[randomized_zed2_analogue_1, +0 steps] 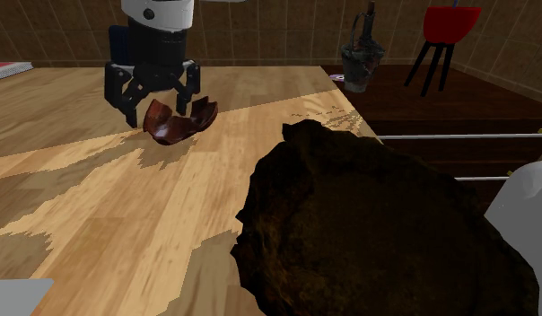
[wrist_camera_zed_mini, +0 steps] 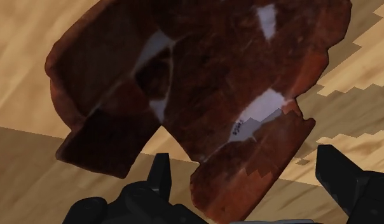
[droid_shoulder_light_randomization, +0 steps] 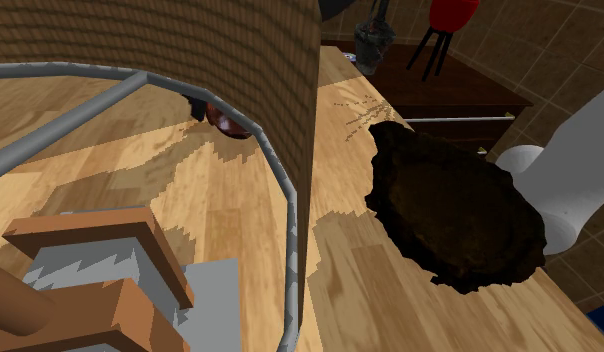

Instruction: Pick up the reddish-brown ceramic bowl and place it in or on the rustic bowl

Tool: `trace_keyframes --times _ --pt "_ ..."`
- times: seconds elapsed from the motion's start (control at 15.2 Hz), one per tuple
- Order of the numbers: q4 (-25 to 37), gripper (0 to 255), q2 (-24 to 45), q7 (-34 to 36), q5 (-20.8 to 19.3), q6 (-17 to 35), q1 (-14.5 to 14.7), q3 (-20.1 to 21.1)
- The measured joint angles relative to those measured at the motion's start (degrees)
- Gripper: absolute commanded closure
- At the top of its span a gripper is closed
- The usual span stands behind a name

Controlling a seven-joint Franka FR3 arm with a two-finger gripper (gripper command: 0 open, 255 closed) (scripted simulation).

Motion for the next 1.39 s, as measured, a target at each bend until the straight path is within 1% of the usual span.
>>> trace_keyframes --times 0.4,0.46,1.12,1.39 --pt "-0.22 0 0.18 0.06 -0.06 0.45 0.02 0.05" --pt "-0.22 255 0.18 0.06 -0.06 0.45 0.02 0.05" --pt "-0.21 255 0.19 0.06 -0.07 0.47 0.01 0.05" --pt "2.07 255 0.11 0.15 -0.15 -1.89 -0.06 -0.05"
